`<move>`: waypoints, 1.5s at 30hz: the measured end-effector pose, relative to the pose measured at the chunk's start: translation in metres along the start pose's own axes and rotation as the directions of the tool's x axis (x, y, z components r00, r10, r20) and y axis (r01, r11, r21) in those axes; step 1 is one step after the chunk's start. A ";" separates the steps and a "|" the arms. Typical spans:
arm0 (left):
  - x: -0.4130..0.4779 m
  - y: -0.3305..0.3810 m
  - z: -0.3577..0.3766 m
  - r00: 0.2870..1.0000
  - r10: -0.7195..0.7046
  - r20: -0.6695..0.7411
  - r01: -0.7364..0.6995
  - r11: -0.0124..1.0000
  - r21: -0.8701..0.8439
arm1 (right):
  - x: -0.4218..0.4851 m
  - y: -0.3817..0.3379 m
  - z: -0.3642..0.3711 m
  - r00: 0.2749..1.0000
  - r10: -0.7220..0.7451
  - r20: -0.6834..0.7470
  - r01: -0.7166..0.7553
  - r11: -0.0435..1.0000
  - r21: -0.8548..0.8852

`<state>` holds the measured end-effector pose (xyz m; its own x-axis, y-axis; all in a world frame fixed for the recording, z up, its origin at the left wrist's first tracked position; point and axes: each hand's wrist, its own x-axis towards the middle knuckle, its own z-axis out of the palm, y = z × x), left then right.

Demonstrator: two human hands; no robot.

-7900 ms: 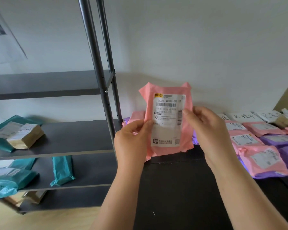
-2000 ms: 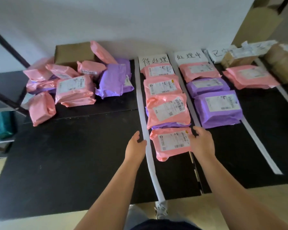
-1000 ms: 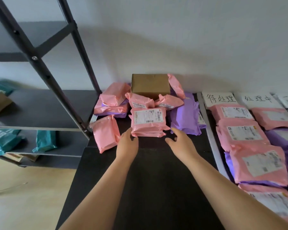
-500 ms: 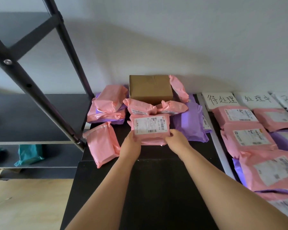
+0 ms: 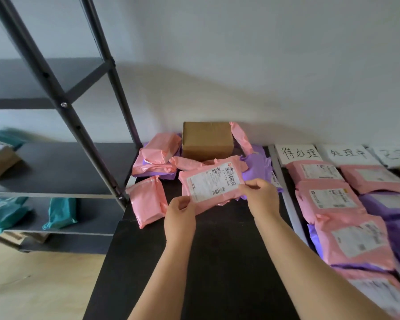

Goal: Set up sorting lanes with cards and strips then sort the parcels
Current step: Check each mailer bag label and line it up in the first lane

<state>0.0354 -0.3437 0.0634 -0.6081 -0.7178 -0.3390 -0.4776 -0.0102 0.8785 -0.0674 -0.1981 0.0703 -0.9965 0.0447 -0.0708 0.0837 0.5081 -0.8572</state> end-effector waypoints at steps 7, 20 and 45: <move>-0.089 0.020 0.005 0.994 0.099 -0.052 -0.105 0.984 -0.143 | -0.042 -0.011 -0.093 0.982 -0.142 -0.124 0.165 0.965 0.204; -0.213 0.106 -0.011 0.746 0.665 -0.032 -0.666 0.744 -0.062 | -0.111 -0.050 -0.231 0.831 -0.503 -0.236 0.546 0.819 0.175; -0.281 0.136 -0.011 0.850 0.523 -0.066 -0.490 0.737 -0.465 | -0.160 -0.050 -0.276 0.868 -0.452 -0.207 0.497 0.779 0.382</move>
<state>0.1478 -0.1511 0.2817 -0.7247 -0.6611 0.1941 0.2408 0.0208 0.9703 0.0884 0.0071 0.2651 -0.9021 -0.0132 0.4314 -0.4308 0.0899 -0.8980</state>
